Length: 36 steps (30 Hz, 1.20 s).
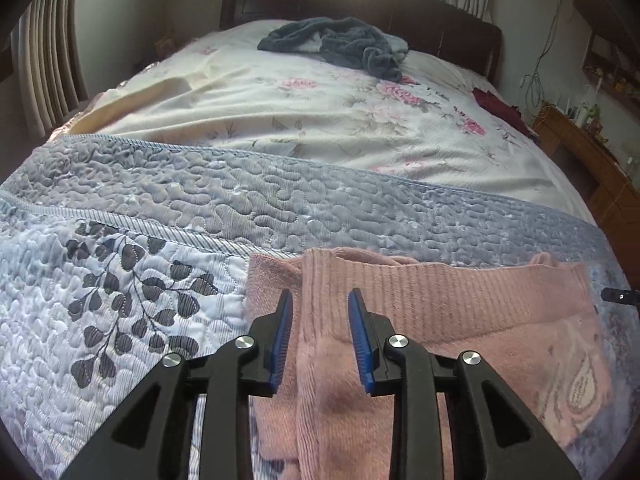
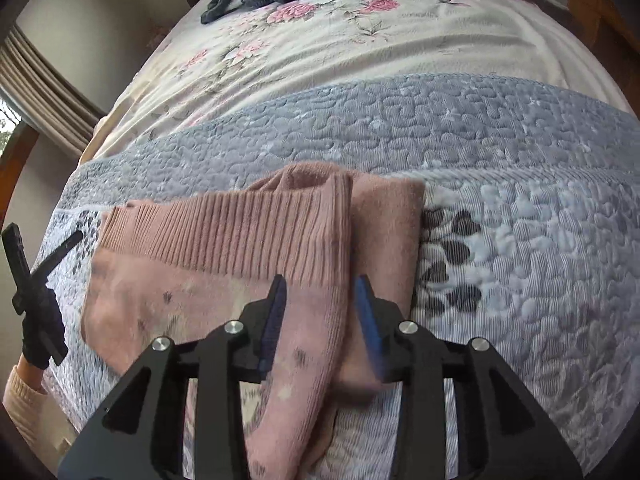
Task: Fold small clothes
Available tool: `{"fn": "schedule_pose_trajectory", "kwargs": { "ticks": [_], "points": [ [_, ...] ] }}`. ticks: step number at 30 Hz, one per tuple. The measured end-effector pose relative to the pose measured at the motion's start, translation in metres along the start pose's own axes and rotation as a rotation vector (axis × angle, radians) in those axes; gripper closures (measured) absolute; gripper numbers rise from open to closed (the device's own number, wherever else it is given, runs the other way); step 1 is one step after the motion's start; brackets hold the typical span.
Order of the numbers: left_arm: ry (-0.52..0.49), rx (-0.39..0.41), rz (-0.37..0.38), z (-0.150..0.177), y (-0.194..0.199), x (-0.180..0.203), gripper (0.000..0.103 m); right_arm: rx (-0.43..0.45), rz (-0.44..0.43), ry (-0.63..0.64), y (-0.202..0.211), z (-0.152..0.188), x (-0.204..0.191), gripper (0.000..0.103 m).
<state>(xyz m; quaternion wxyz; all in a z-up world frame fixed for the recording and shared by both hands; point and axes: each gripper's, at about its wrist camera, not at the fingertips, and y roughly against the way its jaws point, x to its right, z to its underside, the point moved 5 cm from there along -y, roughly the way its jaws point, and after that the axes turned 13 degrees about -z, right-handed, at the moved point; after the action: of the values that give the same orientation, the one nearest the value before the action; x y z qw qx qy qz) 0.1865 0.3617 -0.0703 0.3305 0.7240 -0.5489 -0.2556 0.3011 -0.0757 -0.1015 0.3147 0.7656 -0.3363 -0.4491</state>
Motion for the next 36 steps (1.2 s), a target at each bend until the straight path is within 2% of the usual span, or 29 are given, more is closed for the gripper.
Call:
{"fn": "schedule_pose_trajectory", "kwargs": {
  "ticks": [4,7,10,12,13,17,22,25,36],
  "points": [
    [-0.025,-0.067,0.041,0.037,0.025,0.017,0.068,-0.058,-0.013,0.036,0.01,0.053,-0.013,0.056],
    [-0.031,-0.106,0.098,0.065,0.04,0.035,0.064,-0.088,-0.058,0.009,0.008,0.087,-0.018,0.056],
    [-0.053,-0.13,0.101,0.085,0.047,0.051,0.057,-0.083,-0.067,0.023,0.008,0.108,-0.024,0.056],
    [-0.084,-0.144,0.093,0.097,0.046,0.06,0.057,-0.09,-0.064,0.035,0.004,0.118,-0.028,0.062],
    [-0.096,-0.153,0.093,0.103,0.044,0.063,0.057,-0.103,-0.06,0.033,0.0,0.122,-0.029,0.079],
    [-0.087,-0.212,0.079,0.119,0.03,0.063,0.057,-0.107,-0.058,0.044,0.003,0.123,-0.032,0.087],
    [-0.081,-0.231,0.094,0.126,0.023,0.057,0.057,-0.114,-0.04,0.062,0.02,0.118,-0.033,0.091],
    [-0.083,-0.229,0.094,0.127,0.022,0.056,0.057,-0.146,-0.013,0.048,0.007,0.126,-0.025,0.091],
    [-0.096,-0.229,0.079,0.129,0.021,0.06,0.055,-0.134,-0.019,-0.022,-0.012,0.137,-0.009,0.088]
  ]
}}
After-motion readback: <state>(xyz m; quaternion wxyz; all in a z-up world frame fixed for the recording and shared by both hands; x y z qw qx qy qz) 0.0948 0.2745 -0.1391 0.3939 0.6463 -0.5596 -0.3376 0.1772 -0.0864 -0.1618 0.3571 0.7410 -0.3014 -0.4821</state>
